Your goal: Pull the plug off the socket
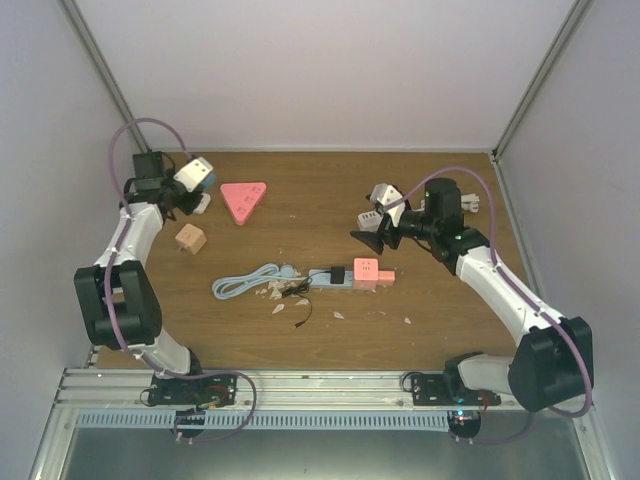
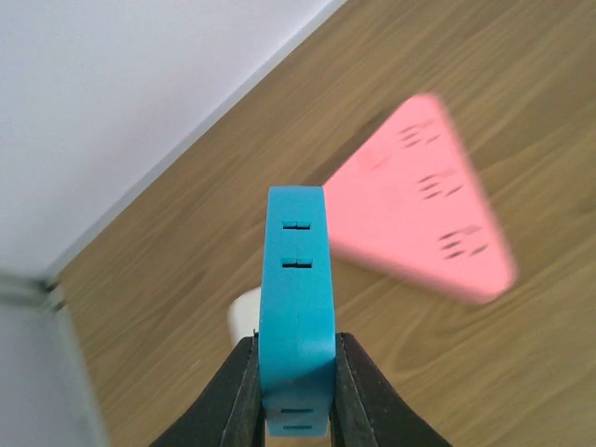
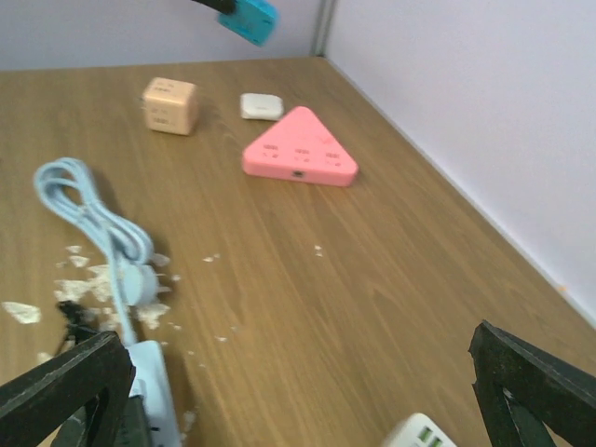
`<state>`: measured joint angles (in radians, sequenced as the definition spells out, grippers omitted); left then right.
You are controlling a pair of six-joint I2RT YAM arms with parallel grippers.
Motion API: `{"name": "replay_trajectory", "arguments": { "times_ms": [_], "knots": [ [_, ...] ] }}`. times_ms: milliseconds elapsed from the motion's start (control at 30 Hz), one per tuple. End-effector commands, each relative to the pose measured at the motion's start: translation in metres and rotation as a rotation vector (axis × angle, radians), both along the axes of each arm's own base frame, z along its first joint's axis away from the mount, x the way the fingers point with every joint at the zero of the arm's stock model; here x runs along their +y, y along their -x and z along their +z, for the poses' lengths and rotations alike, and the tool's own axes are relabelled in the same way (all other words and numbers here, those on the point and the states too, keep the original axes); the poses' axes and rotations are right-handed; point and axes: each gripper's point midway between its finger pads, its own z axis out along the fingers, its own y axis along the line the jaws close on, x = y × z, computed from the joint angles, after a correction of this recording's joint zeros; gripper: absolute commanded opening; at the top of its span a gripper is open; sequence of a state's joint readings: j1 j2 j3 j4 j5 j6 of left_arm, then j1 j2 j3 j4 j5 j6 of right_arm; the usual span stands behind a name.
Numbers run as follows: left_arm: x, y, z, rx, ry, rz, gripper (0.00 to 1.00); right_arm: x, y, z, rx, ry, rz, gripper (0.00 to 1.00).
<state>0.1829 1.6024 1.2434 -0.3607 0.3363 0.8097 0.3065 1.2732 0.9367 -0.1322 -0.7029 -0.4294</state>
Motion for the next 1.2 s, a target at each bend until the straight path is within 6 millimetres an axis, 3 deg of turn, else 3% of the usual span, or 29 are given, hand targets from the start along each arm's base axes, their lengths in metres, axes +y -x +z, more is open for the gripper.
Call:
{"name": "replay_trajectory", "arguments": {
  "times_ms": [0, 167, 333, 533, 667, 767, 967, 1167],
  "knots": [
    [0.067, -0.016, -0.008, -0.046, -0.162, 0.143, 0.00, -0.020, -0.025, 0.009, -0.078, 0.023, -0.171, 1.00],
    [0.103, -0.033, -0.038, -0.031, -0.250, 0.203, 0.00, -0.036, -0.038, 0.006, -0.110, 0.004, -0.304, 1.00],
    [0.125, -0.056, -0.052, -0.033, -0.316, 0.265, 0.00, -0.034, -0.034, -0.014, -0.088, 0.072, -0.255, 1.00],
    [0.146, -0.062, -0.077, -0.056, -0.499, 0.291, 0.00, -0.032, -0.027, -0.019, -0.066, 0.084, -0.233, 1.00],
    [0.143, -0.060, -0.096, -0.011, -0.498, 0.255, 0.01, -0.030, -0.023, -0.018, -0.056, 0.065, -0.215, 1.00],
    [0.133, -0.054, -0.104, 0.020, -0.470, 0.203, 0.14, -0.030, -0.024, -0.024, -0.026, 0.068, -0.218, 1.00],
    [0.124, -0.043, -0.118, 0.103, -0.428, 0.160, 0.26, -0.027, -0.021, -0.035, 0.019, 0.078, -0.193, 1.00],
    [0.109, -0.037, -0.104, 0.117, -0.365, 0.106, 0.58, -0.023, -0.015, -0.038, 0.032, 0.082, -0.156, 1.00]
  ]
}}
